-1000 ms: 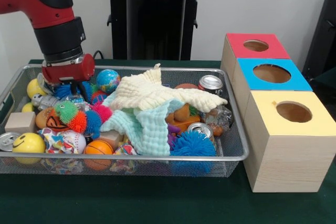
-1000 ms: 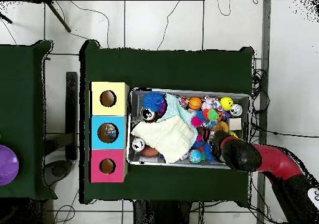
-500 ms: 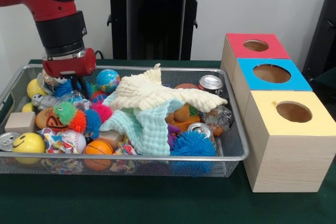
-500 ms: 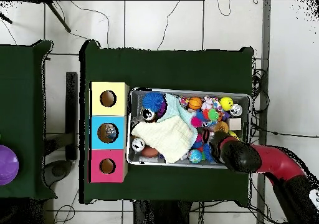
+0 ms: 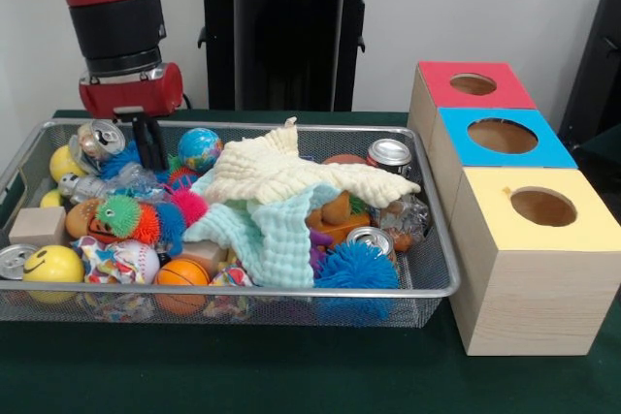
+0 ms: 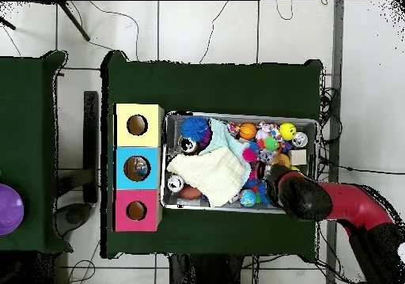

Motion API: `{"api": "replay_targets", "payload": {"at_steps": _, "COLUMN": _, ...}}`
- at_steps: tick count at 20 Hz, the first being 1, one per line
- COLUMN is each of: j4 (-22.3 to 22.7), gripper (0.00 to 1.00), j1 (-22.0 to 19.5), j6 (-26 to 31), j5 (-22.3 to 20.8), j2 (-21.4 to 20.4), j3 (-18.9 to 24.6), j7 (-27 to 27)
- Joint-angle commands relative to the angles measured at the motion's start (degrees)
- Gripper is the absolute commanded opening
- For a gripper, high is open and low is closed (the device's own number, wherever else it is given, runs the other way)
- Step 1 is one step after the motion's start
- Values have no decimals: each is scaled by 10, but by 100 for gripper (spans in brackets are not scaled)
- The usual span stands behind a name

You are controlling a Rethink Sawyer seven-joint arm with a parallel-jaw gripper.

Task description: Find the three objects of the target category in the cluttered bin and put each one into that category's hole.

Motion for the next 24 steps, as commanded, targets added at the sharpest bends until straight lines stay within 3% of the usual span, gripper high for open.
{"api": "replay_targets", "payload": {"at_steps": 1, "j4": 27, "gripper": 0, "j1": 14, "j6": 7, "j5": 22, "j2": -20, "j3": -14, "j7": 30}}
{"api": "replay_targets", "payload": {"at_steps": 10, "j4": 26, "gripper": 0, "j1": 20, "j6": 3, "j5": 33, "j2": -22, "j3": -21, "j7": 31}}
{"api": "replay_targets", "payload": {"at_steps": 24, "j4": 36, "gripper": 0, "j1": 66, "j6": -11, "j5": 52, "j2": -45, "j3": -63, "j7": 68}}
